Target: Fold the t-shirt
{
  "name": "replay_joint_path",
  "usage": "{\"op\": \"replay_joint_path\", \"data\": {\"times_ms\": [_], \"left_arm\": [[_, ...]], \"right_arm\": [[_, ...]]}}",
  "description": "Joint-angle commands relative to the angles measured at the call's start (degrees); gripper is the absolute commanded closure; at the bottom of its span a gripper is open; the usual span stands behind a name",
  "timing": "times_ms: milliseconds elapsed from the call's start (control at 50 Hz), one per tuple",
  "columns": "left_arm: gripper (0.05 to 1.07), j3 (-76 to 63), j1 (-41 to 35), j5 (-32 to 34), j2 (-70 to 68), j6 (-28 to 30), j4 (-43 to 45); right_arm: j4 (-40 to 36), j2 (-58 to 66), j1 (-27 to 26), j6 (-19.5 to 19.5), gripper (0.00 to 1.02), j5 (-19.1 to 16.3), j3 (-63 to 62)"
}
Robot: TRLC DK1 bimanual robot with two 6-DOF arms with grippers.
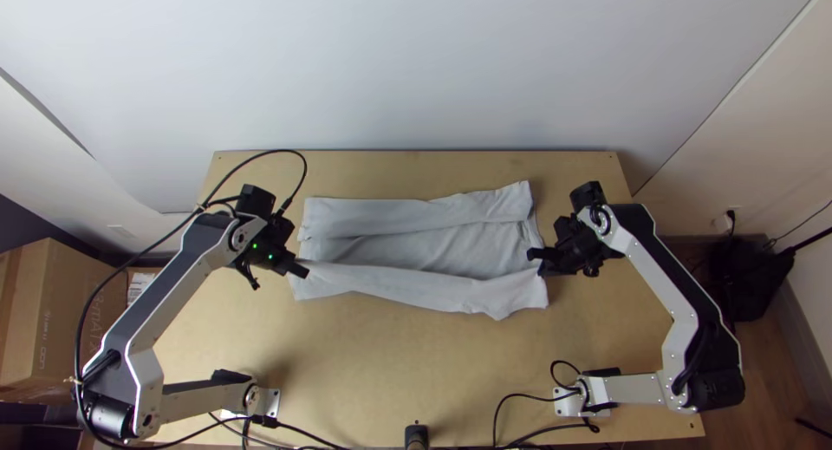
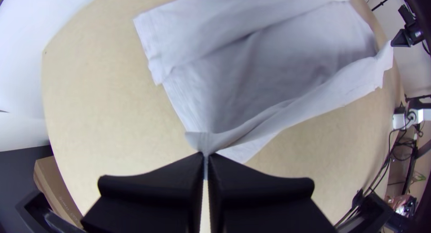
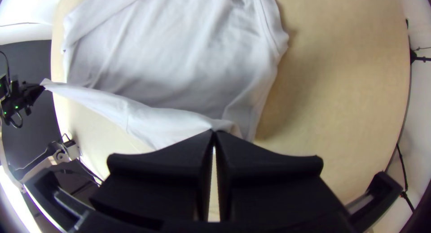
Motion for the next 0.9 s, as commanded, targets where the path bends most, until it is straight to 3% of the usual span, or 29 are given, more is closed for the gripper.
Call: {"op": "replay_joint_path", "data": {"times_ms": [0,680,880], "left_arm": [[1.05,4.19,0.84,0.41,3.13,-0.31,0.01],[1.05,24.93,4.35,0.41,22.64,0.3,0.18],[1.05,26.33,5.32,0.41,28.53,-0.66,4.4]], "right_arm": [[-0.67,3.29,-0.3,-0.82,1.0,0.34,5.27],[-0.41,29.13,-1.1,0.77,1.0,0.43,39.02],[-0.41,39.24,-1.62,2.17,1.0,0.43,49.47]]}}
